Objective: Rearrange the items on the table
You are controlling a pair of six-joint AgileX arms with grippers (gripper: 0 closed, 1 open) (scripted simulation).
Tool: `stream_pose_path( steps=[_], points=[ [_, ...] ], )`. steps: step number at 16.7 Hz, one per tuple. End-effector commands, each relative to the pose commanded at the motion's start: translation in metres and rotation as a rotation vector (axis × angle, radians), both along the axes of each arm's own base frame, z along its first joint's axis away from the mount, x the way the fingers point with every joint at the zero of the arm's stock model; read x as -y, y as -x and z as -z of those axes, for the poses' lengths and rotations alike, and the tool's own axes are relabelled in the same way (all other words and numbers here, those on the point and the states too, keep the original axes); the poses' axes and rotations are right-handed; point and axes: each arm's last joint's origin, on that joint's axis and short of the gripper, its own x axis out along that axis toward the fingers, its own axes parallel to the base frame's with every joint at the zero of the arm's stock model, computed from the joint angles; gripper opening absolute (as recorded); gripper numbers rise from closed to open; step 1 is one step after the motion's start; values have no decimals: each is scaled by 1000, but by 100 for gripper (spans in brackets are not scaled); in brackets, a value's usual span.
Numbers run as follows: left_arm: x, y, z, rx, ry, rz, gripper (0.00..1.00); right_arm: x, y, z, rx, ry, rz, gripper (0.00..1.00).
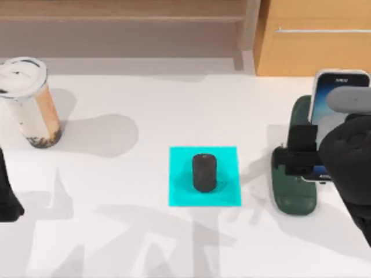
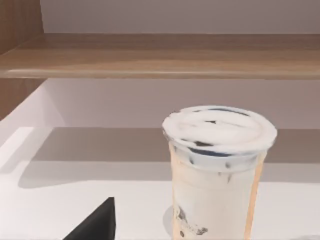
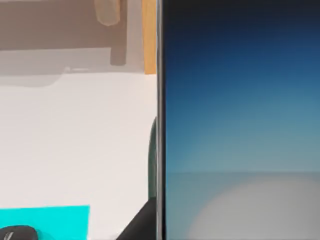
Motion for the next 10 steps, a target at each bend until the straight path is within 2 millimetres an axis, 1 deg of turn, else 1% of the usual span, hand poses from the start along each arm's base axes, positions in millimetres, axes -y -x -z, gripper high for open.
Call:
stream_pose_path(
  steps=[2,3,4,7,8,9,10],
  points=[
    [0,0,0,0,0,0,100,0,-1,-1,0,-2,3,0],
    [0,0,0,0,0,0,100,0,-1,-7,24,-25,8,0],
    [0,0,0,0,0,0,100,1,-1,-20,68,-70,16,0],
    [0,0,0,0,0,0,100,9,8,-76,252,-273,39,0],
    [0,0,0,0,0,0,100,13,12,-91,304,-332,41,0],
    [0,0,0,0,0,0,100,16,15,-104,344,-379,39,0],
    [0,0,0,0,0,0,100,18,17,-110,367,-405,32,0]
  ],
)
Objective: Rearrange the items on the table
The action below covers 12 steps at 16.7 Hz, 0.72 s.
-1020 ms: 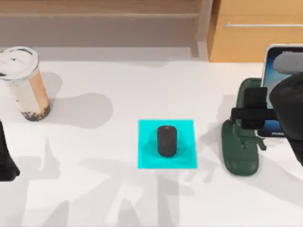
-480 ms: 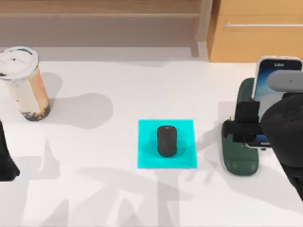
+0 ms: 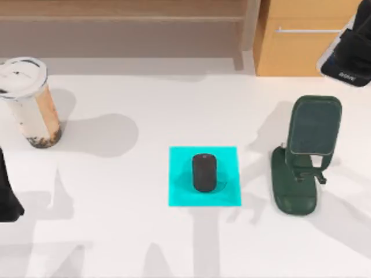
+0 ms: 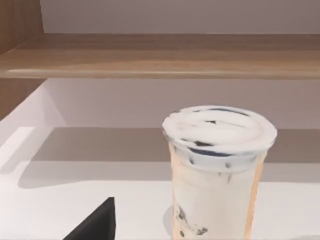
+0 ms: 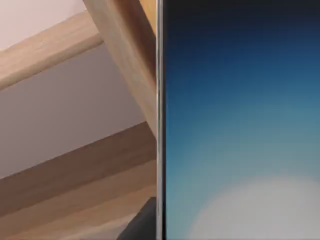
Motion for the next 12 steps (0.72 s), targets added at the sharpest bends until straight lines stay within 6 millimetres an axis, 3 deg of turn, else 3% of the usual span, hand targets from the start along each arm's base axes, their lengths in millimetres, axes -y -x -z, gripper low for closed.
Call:
stream_pose_path(
  steps=[2,3,7,9,12],
  points=[
    [0,0,0,0,0,0,100,-2,-2,3,5,11,-20,0],
    [0,0,0,0,0,0,100,-6,-6,14,-18,48,-31,0],
    [0,0,0,0,0,0,100,-19,-33,95,-237,311,-48,0],
    [0,0,0,0,0,0,100,-18,-47,124,-332,394,-41,0],
    [0,0,0,0,0,0,100,-16,-61,133,-367,405,-32,0]
  ],
)
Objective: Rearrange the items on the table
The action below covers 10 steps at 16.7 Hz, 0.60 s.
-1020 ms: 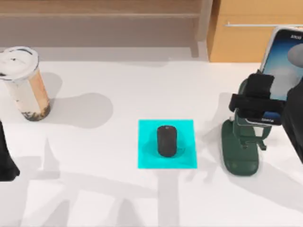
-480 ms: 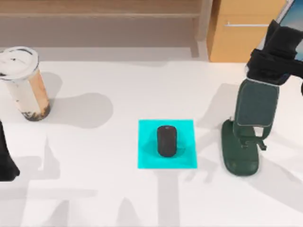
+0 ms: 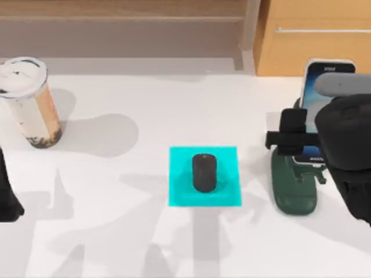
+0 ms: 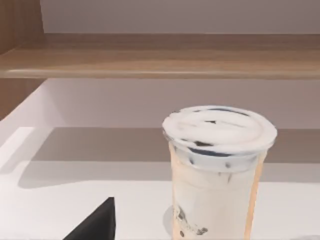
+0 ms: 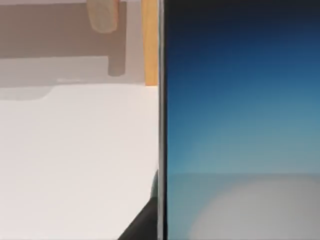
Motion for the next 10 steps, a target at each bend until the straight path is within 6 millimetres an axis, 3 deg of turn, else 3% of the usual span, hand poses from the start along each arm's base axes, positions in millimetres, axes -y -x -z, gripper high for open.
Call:
stream_pose_path(
  steps=[4,10],
  points=[
    [0,0,0,0,0,0,100,0,0,0,0,0,0,0],
    [0,0,0,0,0,0,100,0,0,0,0,0,0,45]
  ],
)
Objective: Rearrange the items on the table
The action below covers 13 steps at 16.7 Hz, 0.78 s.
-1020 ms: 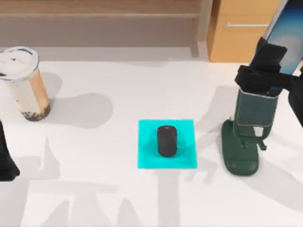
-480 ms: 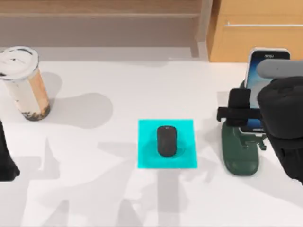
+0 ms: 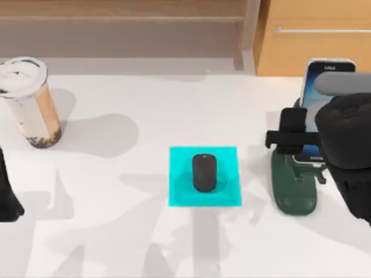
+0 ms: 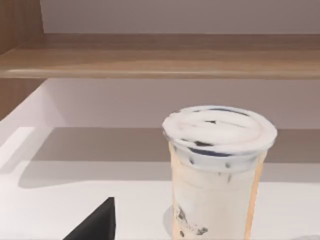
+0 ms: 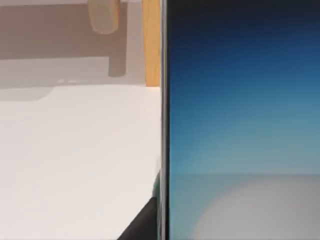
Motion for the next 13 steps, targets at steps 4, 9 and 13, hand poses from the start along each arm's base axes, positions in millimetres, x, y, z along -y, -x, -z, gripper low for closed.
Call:
stream_pose_path(
  steps=[4,9,13],
  points=[
    [0,0,0,0,0,0,100,0,0,0,0,0,0,75],
    [0,0,0,0,0,0,100,0,0,0,0,0,0,100],
    [0,0,0,0,0,0,100,0,0,0,0,0,0,100]
  ],
)
